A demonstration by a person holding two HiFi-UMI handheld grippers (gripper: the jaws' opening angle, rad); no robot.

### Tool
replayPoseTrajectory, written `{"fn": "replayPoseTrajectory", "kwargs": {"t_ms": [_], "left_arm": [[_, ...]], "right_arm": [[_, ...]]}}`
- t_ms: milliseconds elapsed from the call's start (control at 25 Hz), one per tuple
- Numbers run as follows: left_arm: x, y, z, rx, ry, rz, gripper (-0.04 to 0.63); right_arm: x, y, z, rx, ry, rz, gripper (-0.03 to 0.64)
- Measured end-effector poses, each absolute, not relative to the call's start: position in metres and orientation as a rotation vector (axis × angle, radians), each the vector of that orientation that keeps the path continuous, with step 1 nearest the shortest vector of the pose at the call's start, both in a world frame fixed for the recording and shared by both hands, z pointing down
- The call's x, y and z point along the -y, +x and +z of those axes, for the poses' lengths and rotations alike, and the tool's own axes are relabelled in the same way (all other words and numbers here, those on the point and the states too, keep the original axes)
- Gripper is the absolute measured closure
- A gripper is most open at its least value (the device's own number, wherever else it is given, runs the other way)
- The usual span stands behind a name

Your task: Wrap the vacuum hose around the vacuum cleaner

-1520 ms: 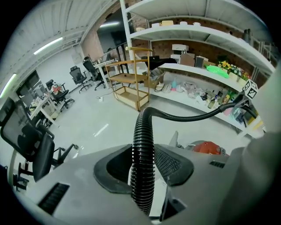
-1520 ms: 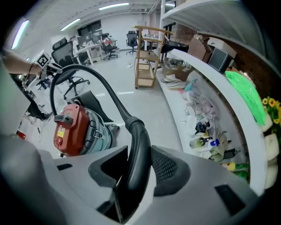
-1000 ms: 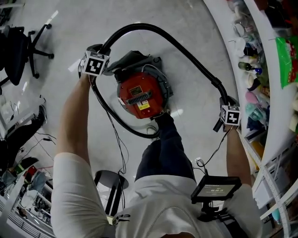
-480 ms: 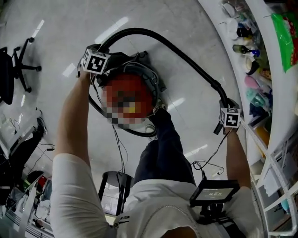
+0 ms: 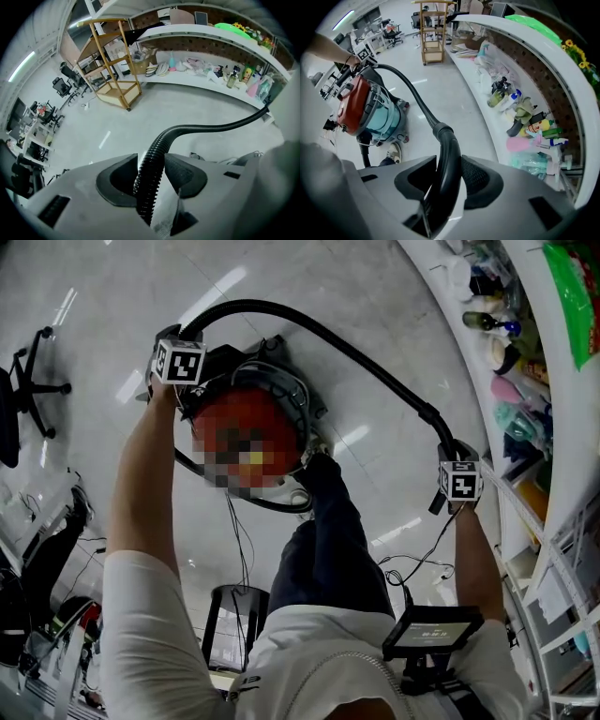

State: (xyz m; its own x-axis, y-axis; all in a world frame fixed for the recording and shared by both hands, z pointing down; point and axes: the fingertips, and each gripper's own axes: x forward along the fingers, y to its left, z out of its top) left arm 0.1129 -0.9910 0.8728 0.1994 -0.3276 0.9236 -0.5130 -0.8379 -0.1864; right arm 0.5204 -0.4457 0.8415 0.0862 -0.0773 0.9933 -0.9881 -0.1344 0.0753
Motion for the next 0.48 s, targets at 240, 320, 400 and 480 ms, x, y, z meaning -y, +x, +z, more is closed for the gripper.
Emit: {"fn": "replayPoseTrajectory", "kwargs": {"t_ms": [240,320,400,480], "left_arm": [[1.02,0.105,0.85,1.023,2.236,1.394,0.422],[1.028,0.101,0.848,1.053,2.2,1.241,0.422],[1.031,0.097,0.847,1.058,2.186,1.212,0.422],[1.03,0.095,0.847,1.046,2.198,1.246,0.422]], "right_arm": [[0.451,0.516,0.847,1.136,1.414,1.221,0.445],[0.45,0.514,0.85,1.134,1.403,1.224,0.445],[0.448,0.511,0.853,1.137,1.387,1.225,0.445],[0.446,0.51,0.855,1.133,1.381,1.233,0.445]]}}
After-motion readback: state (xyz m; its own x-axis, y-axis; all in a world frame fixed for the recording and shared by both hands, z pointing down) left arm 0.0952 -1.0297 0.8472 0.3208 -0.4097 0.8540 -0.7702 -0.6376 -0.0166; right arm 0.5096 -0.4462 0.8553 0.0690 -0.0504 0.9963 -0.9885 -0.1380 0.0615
